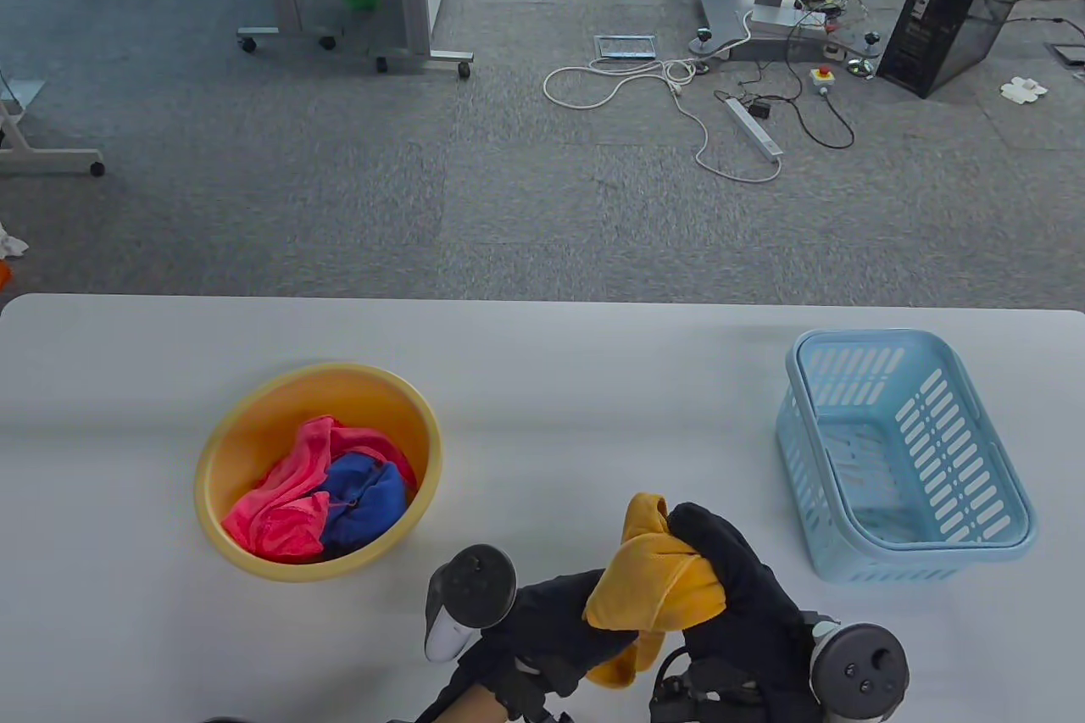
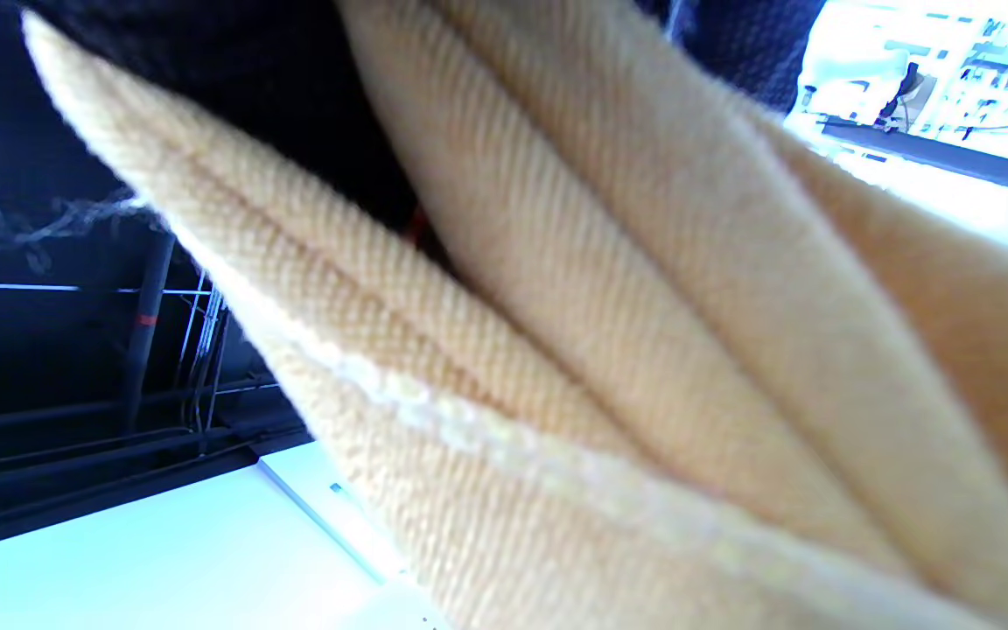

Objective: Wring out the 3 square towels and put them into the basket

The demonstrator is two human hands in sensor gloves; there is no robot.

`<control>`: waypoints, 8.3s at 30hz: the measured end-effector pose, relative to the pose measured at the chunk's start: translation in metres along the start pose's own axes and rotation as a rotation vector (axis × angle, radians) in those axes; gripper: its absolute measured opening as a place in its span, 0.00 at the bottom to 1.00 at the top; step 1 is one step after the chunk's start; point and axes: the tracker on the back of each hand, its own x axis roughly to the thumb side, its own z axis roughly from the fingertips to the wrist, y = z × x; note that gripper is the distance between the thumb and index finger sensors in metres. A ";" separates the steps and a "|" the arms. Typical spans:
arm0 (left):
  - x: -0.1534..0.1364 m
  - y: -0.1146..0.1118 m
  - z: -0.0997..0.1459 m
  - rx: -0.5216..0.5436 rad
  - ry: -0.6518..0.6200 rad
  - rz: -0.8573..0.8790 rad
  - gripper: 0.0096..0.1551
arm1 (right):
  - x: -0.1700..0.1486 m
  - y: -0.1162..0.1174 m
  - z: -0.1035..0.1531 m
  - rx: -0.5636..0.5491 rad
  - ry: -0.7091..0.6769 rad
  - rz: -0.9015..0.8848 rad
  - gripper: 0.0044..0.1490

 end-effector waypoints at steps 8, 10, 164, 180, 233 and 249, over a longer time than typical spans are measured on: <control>0.000 0.014 0.005 0.124 0.006 0.245 0.26 | -0.007 -0.006 -0.001 -0.033 0.059 -0.043 0.34; 0.001 0.016 0.006 0.165 0.001 0.328 0.26 | -0.009 -0.004 -0.001 -0.022 0.073 -0.072 0.34; 0.029 0.028 0.030 -0.097 0.188 0.601 0.54 | 0.007 0.051 0.017 -0.001 -0.195 0.876 0.58; 0.014 0.017 0.028 -0.191 0.239 0.798 0.60 | 0.019 0.078 0.030 0.069 -0.442 1.125 0.57; 0.059 0.037 0.037 0.447 -0.357 -0.188 0.24 | -0.034 0.080 0.012 0.512 0.004 0.158 0.55; 0.073 0.034 0.039 0.401 -0.450 -0.353 0.24 | -0.063 0.089 0.013 0.778 0.228 -0.185 0.48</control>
